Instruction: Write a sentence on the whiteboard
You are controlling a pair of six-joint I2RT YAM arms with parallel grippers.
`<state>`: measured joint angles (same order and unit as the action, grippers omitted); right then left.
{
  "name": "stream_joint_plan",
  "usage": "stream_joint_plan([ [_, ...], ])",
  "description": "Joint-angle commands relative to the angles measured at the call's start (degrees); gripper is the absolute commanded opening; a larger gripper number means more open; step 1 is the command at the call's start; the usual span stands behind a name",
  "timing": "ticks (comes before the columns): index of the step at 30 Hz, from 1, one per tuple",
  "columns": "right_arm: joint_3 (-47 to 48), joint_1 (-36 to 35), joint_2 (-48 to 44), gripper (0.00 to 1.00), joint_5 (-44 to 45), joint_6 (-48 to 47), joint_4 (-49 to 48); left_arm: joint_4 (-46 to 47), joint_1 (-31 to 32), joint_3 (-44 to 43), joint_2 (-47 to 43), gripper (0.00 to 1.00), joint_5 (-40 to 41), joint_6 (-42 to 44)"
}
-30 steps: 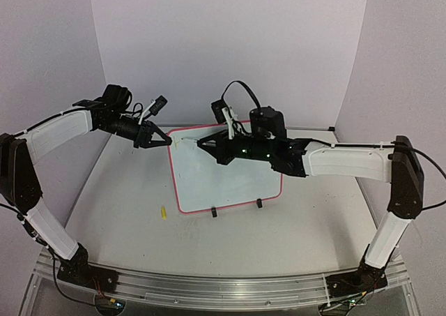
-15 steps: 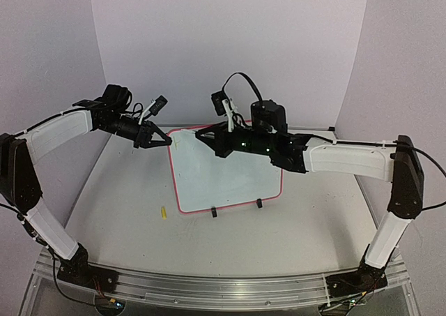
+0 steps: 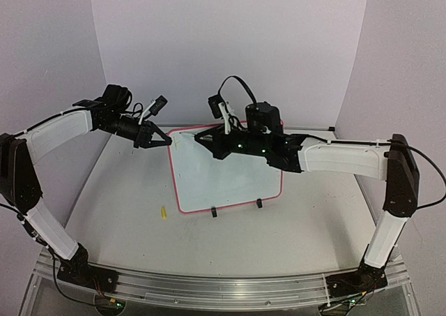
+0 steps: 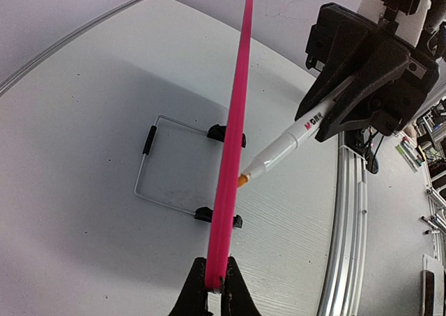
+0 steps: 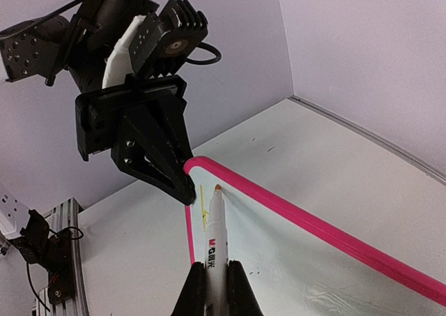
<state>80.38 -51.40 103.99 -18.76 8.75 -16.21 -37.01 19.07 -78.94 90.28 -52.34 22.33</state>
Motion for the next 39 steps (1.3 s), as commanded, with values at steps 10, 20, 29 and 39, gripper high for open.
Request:
stream_joint_plan([
  [10,-1.19,0.33,0.51,0.00,2.42,0.56,0.21,-0.63,0.27,-0.57,-1.79,0.00,0.47,0.81],
  [20,-5.12,0.28,0.28,0.00,1.62,2.45,0.13,-0.61,0.27,-0.57,-1.95,0.00,0.45,0.83],
  [29,-5.47,0.26,-1.45,0.00,-0.68,2.53,-1.23,-0.61,0.30,-0.46,-2.07,0.00,0.56,0.81],
  [39,-8.71,0.24,-7.72,0.00,-4.24,2.93,-3.82,-0.58,0.27,-0.28,-2.13,0.00,0.64,0.80],
])
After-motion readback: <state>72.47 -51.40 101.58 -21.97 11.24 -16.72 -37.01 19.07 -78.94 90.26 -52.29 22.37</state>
